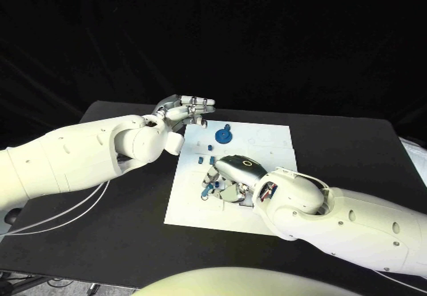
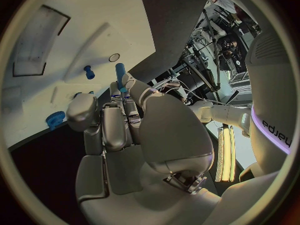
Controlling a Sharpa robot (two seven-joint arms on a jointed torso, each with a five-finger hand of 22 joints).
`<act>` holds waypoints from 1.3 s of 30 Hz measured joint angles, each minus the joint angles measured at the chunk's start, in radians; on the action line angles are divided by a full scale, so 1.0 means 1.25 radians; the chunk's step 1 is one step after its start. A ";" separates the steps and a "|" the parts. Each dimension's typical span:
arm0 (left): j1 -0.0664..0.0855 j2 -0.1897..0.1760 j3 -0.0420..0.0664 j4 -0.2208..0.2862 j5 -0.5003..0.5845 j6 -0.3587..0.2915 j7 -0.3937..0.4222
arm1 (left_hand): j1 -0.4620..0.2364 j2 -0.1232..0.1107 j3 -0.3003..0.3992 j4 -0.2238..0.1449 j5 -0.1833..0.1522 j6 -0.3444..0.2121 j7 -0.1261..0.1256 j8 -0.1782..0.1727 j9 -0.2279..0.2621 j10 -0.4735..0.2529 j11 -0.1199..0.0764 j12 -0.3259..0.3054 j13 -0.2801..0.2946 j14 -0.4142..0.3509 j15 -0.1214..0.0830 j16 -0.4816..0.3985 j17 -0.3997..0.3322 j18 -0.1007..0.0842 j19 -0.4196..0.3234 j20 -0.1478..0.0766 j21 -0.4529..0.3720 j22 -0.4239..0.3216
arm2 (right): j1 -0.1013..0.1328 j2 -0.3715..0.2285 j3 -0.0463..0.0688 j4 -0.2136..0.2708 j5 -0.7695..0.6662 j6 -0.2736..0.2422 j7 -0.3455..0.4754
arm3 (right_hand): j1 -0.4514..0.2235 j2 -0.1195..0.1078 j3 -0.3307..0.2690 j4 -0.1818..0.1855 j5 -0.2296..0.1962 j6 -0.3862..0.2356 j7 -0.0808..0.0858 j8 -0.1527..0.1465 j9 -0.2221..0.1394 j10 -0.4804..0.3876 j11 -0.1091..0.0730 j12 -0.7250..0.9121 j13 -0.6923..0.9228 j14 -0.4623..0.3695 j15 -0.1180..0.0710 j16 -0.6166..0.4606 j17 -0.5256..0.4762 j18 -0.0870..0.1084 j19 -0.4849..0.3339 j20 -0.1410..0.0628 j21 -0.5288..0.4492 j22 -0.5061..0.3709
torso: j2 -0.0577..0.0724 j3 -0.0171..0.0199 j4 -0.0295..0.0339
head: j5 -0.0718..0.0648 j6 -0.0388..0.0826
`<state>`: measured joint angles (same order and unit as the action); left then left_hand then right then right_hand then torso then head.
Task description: Assemble the parts on the task board
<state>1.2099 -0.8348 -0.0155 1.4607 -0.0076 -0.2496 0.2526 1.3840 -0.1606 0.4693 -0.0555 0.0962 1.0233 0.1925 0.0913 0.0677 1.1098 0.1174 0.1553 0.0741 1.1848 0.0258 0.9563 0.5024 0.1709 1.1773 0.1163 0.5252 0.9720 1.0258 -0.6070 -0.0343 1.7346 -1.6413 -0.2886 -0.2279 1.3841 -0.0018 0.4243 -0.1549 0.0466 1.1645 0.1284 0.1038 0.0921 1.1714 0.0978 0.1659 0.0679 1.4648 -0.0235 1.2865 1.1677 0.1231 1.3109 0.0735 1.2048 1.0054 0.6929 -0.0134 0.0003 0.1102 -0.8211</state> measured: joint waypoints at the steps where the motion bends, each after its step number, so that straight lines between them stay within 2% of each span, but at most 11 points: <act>1: 0.000 0.000 0.000 0.000 0.000 0.000 0.000 | 0.000 0.000 0.000 0.000 0.000 0.000 0.000 0.000 0.000 0.000 0.000 0.000 0.000 0.000 0.000 0.000 0.000 0.000 0.000 0.000 0.000 0.000 | -0.001 0.002 0.000 -0.003 -0.001 0.003 0.000 | 0.000 0.000 0.000 0.000 0.000 0.000 0.000 0.000 0.000 0.000 0.000 0.000 0.000 0.000 0.000 0.000 0.000 0.000 0.000 0.000 0.000 0.000 | 0.000 0.0000 0.0000 | 0.001 -0.001; 16: 0.000 0.001 0.000 0.000 0.000 0.002 -0.001 | 0.000 0.000 0.000 0.000 0.000 0.000 0.000 0.000 0.000 0.000 0.000 0.000 0.000 0.000 0.000 0.000 0.000 0.000 0.000 0.000 0.000 -0.001 | -0.008 0.025 -0.001 -0.024 -0.035 0.032 -0.019 | 0.000 0.000 0.000 0.000 0.000 0.000 0.000 -0.001 -0.001 0.000 0.000 -0.007 0.001 0.000 0.000 0.000 -0.001 0.000 0.000 0.000 0.000 -0.001 | 0.000 0.0004 -0.0011 | 0.000 -0.005; 27: 0.000 0.000 0.000 0.000 0.000 0.002 -0.002 | 0.000 0.000 0.000 0.000 0.000 0.000 0.000 0.000 0.000 0.000 0.000 0.000 0.000 0.000 0.000 0.000 -0.001 0.000 0.000 0.000 0.000 -0.001 | -0.009 0.032 -0.001 -0.025 -0.078 0.065 -0.053 | 0.001 -0.001 0.000 0.000 -0.002 -0.002 -0.001 -0.002 0.000 0.000 0.000 -0.005 0.001 0.000 0.000 0.000 -0.001 0.000 0.000 0.000 0.000 -0.002 | 0.000 0.0005 -0.0009 | -0.004 -0.003; 39: 0.000 0.000 0.000 0.000 -0.001 0.003 -0.002 | 0.000 0.000 0.000 0.000 0.000 0.000 0.000 0.000 0.000 0.000 0.000 0.000 0.000 0.000 0.000 0.000 -0.001 0.000 0.000 0.000 0.000 -0.001 | -0.007 0.050 0.001 -0.026 -0.116 0.099 -0.065 | 0.001 -0.001 0.002 0.003 0.000 -0.002 -0.002 -0.005 0.000 0.000 0.000 -0.005 0.008 0.000 0.000 0.000 -0.005 0.000 -0.003 0.003 0.000 -0.005 | 0.000 0.0002 -0.0006 | -0.004 -0.006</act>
<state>1.2099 -0.8343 -0.0156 1.4608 -0.0084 -0.2464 0.2495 1.3840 -0.1606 0.4693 -0.0555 0.0962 1.0234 0.1924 0.0913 0.0678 1.1101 0.1171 0.1553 0.0741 1.1847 0.0260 0.9563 0.5018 0.1709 1.1774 0.1164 0.5254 0.9714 1.0176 -0.5442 -0.0335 1.7026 -1.7862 -0.1644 -0.3092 1.3850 -0.0034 0.4266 -0.1515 0.0465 1.1624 0.1265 0.0978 0.0919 1.1714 0.0978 0.1603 0.0784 1.4648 -0.0235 1.2865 1.1610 0.1233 1.3070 0.0773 1.2048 0.9997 0.6924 -0.0132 -0.0005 0.1050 -0.8281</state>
